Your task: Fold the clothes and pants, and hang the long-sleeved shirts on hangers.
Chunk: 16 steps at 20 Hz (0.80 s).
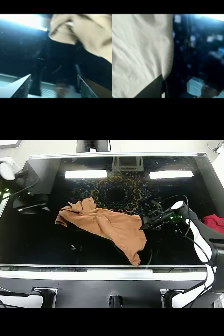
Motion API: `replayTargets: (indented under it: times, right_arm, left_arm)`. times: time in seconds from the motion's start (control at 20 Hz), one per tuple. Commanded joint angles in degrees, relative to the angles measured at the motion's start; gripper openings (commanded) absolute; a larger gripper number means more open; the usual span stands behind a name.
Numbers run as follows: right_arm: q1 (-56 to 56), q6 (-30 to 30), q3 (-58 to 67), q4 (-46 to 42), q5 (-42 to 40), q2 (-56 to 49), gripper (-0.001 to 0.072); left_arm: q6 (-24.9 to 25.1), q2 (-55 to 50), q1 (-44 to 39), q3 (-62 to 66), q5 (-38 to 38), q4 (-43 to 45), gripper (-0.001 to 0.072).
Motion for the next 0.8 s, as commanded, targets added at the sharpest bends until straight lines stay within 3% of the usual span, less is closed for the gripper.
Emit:
replayTargets:
  times: [0.0,0.1,0.25,0.35,0.75]
  right_arm:
    - [0.0,-0.1,0.0,0.2,2.9,0.0,0.0032]
    - [0.0,0.0,0.0,0.2,4.2,0.0,0.0032]
    - [0.0,1.0,0.0,0.1,5.4,0.0,0.0032]
    - [0.0,2.3,0.0,0.1,6.0,0.0,0.0032]
    - [0.0,6.5,0.0,0.1,5.9,0.4,0.0032]
  left_arm:
    - [9.2,0.1,14.3,-10.4,9.3,-24.0,0.0655]
    - [19.2,0.1,21.5,-17.5,13.3,-38.4,0.0655]
    - [30.0,0.0,26.9,-24.9,15.9,-42.9,0.0654]
    - [32.2,-0.4,27.5,-29.0,19.3,-44.5,0.0656]
    - [40.7,-11.3,24.5,-34.6,20.7,-59.6,0.0656]
